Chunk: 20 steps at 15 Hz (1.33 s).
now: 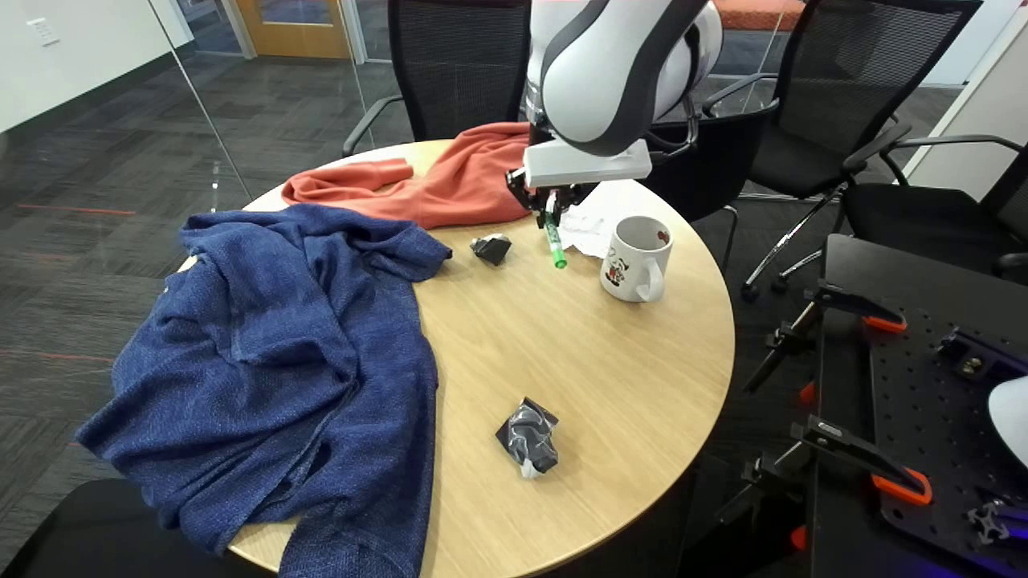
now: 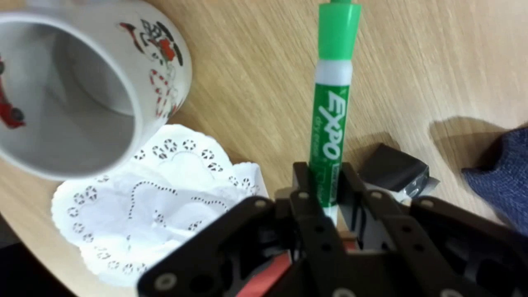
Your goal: Put the green marker inside the white mug
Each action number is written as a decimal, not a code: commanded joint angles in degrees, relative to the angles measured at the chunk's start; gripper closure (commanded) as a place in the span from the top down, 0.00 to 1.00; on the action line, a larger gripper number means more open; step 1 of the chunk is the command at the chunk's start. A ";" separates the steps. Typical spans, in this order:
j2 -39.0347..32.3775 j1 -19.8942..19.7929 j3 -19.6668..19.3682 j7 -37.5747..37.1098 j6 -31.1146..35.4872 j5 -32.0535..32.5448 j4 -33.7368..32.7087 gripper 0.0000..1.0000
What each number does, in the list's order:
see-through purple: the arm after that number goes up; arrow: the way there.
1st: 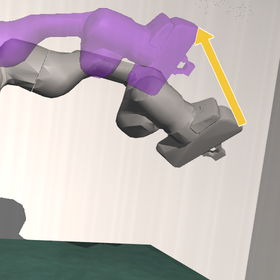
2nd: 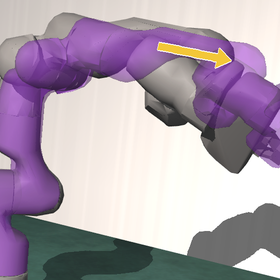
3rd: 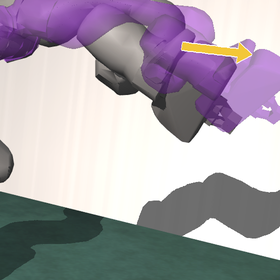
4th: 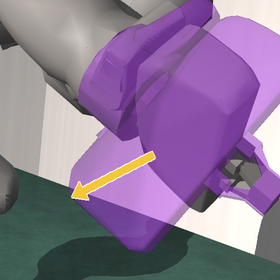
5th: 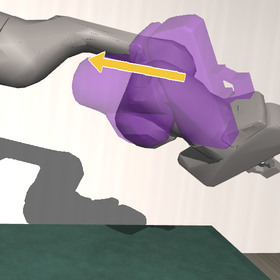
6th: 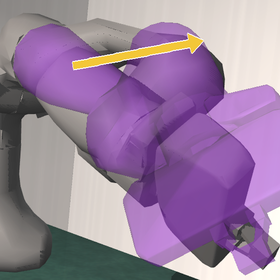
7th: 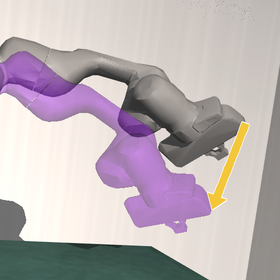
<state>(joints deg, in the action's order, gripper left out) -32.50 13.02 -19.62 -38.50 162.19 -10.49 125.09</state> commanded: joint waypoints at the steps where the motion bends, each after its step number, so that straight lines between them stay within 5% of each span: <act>1: 6.83 7.48 -7.92 -8.53 -1.76 8.32 5.44 0.05; 5: 9.04 15.52 -16.66 -21.71 -1.92 21.07 6.70 0.05; 9: 9.95 19.56 -20.69 -31.85 -3.58 30.39 6.49 0.05; 20: 9.68 15.41 -18.09 -49.49 -14.54 45.93 2.63 0.05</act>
<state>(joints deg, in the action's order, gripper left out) -23.92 31.19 -39.77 -83.89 152.19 31.88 129.50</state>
